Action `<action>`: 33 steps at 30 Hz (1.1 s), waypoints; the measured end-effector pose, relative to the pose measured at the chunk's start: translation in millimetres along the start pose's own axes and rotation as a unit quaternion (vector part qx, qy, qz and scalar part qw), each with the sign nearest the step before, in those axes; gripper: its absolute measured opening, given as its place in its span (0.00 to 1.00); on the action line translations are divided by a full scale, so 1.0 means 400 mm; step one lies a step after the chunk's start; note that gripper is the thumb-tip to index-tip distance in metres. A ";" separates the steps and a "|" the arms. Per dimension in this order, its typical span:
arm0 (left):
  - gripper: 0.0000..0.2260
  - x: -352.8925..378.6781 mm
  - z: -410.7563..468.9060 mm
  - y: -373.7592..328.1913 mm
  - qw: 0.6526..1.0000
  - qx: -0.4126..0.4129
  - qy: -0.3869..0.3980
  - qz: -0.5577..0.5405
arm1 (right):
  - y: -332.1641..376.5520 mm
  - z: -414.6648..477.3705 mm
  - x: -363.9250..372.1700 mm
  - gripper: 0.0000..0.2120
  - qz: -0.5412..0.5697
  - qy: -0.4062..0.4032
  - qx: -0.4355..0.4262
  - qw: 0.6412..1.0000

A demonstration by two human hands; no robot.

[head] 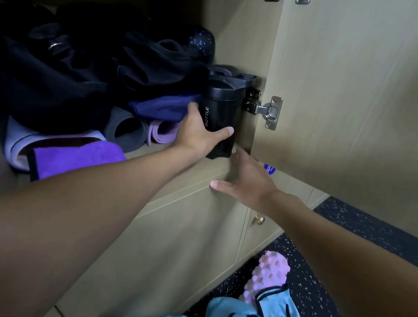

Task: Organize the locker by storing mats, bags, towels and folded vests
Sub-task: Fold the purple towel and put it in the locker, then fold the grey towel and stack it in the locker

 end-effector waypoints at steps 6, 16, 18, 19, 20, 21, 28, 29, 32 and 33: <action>0.31 0.021 0.001 -0.002 1.000 -0.005 0.000 0.009 | 0.011 -0.030 -0.008 0.39 0.042 -0.001 -0.012 0.999; 0.35 -0.019 -0.059 -0.021 0.998 -0.018 -0.005 0.060 | 0.020 -0.104 -0.037 0.38 0.035 0.021 0.023 0.999; 0.34 -0.037 -0.114 -0.024 0.997 0.008 -0.003 0.075 | 0.014 -0.134 -0.024 0.37 0.034 0.026 0.038 0.998; 0.32 -0.044 -0.146 -0.021 0.997 0.028 0.004 0.077 | 0.008 -0.152 -0.011 0.38 0.037 0.029 0.046 0.998; 0.30 -0.051 -0.183 -0.016 0.996 0.049 0.012 0.074 | 0.001 -0.174 0.006 0.39 0.040 0.035 0.055 0.997; 0.28 -0.057 -0.221 -0.009 0.995 0.066 0.023 0.069 | -0.006 -0.199 0.025 0.39 0.038 0.039 0.062 0.997; 0.12 -0.087 -0.501 0.139 0.983 0.091 0.123 0.098 | -0.023 -0.437 0.213 0.35 0.076 0.124 0.105 0.984; 0.11 -0.091 -0.534 0.167 0.980 0.081 0.144 0.108 | -0.021 -0.467 0.239 0.34 0.082 0.128 0.106 0.983; 0.08 -0.114 -0.650 0.268 0.969 0.013 0.204 0.140 | -0.011 -0.564 0.326 0.28 0.100 0.153 0.117 0.976; 0.07 -0.127 -0.693 0.306 0.962 -0.019 0.225 0.152 | -0.006 -0.597 0.362 0.25 0.105 0.170 0.122 0.972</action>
Point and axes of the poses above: each hand's wrist, its own z-axis towards the middle knuckle, its own x-axis out of the palm, y = z × x, the point moved 2 cm from there along z, towards the middle knuckle, and after that the axes turned 4 degrees about -z, right-handed, at the moved point
